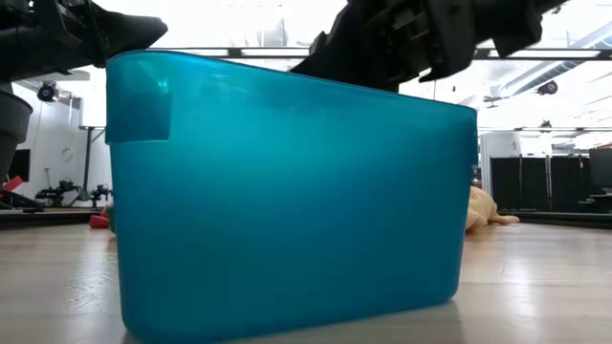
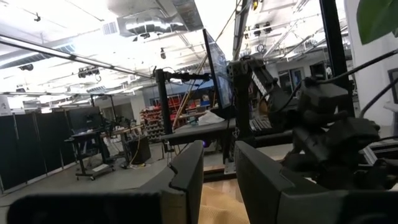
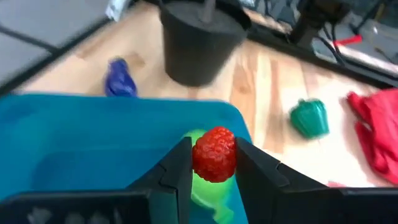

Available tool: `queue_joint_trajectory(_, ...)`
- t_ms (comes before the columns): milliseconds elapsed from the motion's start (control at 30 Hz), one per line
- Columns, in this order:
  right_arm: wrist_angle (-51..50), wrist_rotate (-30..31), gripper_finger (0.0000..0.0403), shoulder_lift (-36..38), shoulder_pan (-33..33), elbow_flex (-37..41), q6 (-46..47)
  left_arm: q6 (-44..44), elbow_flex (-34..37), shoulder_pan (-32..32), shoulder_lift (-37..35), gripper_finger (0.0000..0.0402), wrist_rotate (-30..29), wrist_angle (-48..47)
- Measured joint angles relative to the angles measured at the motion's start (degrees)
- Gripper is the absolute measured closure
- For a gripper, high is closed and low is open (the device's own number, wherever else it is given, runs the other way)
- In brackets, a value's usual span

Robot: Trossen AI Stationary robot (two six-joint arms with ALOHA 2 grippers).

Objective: Pick and placing Produce into tupperware
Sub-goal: Put the raspberry into the bin

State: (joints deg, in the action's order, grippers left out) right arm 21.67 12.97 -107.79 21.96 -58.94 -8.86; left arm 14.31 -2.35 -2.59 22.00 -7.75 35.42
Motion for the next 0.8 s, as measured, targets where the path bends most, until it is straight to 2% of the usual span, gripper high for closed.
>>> queue_joint_trajectory(333, -19.8, 2.1, 0.0307, 0.5, 0.0, -8.1, -0.8, 0.0, 0.0, 0.0, 0.0, 0.0323, 0.0, 0.0)
queue_joint_trajectory(733, -23.9, 1.9, 0.0307, 0.5, -0.5, -9.5, -4.9, 0.0, 0.0, 0.0, 0.0, 0.0323, 0.0, 0.0)
queue_joint_trajectory(800, -26.6, -0.3, 0.0307, 0.5, -0.8, -10.4, -5.5, 0.0, 0.0, 0.0, 0.0, 0.0323, 0.0, 0.0)
